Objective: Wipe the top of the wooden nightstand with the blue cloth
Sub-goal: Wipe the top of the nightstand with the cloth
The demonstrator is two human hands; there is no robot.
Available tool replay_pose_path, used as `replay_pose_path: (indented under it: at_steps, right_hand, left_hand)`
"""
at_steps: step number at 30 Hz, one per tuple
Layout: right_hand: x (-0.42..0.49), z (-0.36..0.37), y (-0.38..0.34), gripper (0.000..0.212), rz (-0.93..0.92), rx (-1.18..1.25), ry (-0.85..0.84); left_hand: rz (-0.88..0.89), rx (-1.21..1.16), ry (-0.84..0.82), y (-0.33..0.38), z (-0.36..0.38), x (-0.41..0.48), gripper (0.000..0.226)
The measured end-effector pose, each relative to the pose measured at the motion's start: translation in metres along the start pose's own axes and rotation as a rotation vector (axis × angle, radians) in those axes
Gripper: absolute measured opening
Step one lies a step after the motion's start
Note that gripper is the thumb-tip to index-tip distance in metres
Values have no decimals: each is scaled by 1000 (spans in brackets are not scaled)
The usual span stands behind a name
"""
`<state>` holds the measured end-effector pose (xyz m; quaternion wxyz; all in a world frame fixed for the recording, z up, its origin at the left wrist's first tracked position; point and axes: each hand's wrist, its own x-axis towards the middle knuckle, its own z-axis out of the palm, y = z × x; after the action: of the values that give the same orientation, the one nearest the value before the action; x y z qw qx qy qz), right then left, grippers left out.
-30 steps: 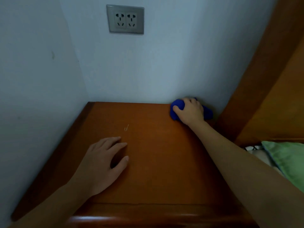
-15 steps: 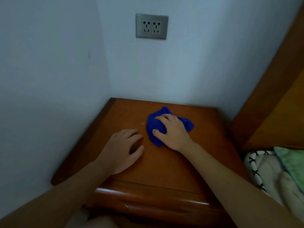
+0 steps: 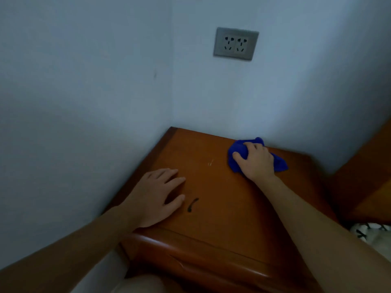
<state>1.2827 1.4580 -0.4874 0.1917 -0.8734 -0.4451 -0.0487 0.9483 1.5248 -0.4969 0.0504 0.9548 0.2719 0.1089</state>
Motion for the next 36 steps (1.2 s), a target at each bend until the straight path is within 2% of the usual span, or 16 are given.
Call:
replay_pose_path:
  at_steps: [3, 12, 15, 19, 21, 24, 26, 28, 33, 34, 36]
  right_hand:
    - [24, 22, -29, 72, 14, -27, 8]
    - [71, 67, -139, 66, -239, 33, -106]
    - [64, 70, -157, 64, -418, 112, -165]
    - [67, 70, -147, 55, -683, 253, -328]
    - [76, 73, -142, 51, -651, 264, -306]
    - [86, 86, -156, 58, -383, 149, -134]
    - [85, 93, -175, 62, -260, 69, -102]
    - [80, 95, -185, 62, -303, 82, -117]
    - [61, 78, -162, 49, -707, 310, -250]
    - [62, 75, -154, 47, -719, 319, -267]
    - [68, 73, -139, 48, -564, 266, -180]
  left_hand:
    - [9, -24, 23, -1, 1, 1, 62]
    - [5, -116, 99, -6, 8, 4, 57]
    - [6, -112, 113, -7, 9, 4, 56]
    - [6, -119, 121, -8, 16, 2, 56]
    - [1, -117, 128, -8, 16, 2, 56]
    - [-1, -115, 130, -7, 17, 2, 55]
    - [-5, -120, 132, -8, 16, 3, 55]
    - [-3, -128, 135, -9, 17, 3, 53]
    - [-5, -129, 147, -9, 18, 2, 51]
    - [-5, -127, 147, -9, 19, 2, 51]
    - [-4, -122, 150, -9, 19, 2, 51]
